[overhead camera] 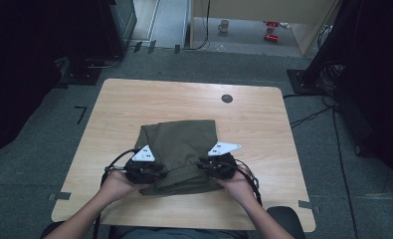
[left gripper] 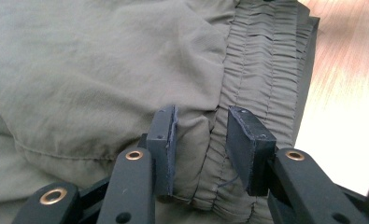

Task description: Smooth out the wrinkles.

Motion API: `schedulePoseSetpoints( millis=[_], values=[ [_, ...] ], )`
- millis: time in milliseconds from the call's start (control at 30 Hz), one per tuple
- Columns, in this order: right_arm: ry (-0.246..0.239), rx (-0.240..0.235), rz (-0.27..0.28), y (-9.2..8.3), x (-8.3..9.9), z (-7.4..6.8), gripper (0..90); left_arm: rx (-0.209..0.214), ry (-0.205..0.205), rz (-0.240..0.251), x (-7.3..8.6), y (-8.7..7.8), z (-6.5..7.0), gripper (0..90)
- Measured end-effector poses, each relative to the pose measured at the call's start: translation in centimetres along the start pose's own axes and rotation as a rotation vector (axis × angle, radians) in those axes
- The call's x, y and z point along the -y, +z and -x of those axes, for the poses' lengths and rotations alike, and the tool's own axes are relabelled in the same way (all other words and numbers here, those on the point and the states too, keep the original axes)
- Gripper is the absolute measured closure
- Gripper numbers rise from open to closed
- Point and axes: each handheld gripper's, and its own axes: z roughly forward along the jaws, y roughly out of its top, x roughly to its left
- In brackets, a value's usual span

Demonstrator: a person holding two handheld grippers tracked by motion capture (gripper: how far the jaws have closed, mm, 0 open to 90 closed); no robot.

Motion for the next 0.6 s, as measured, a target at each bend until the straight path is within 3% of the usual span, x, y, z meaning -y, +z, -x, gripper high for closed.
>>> schedulePoseSetpoints(
  millis=[133,200,333,500,600],
  values=[
    [0.017,0.008,-0.038,0.2,0.6,0.3,77.2,-0.014,-0.016,-0.001,0.6,0.1,0.1,63.3],
    [-0.002,0.003,-0.058,0.5,1.1,0.4,77.1,-0.022,-0.026,-0.007,0.6,0.3,0.1,63.3],
    [-0.044,0.020,-0.065,1.3,1.6,0.2,79.1,-0.029,-0.026,-0.014,0.7,0.6,-0.1,63.3],
    [-0.035,0.015,-0.070,1.9,1.8,0.2,80.4,-0.068,0.001,0.000,0.7,0.9,-0.3,63.4],
    [-0.057,0.053,-0.068,2.1,1.7,0.1,77.4,-0.072,-0.020,0.013,0.6,1.1,-1.1,62.2]
  ],
)
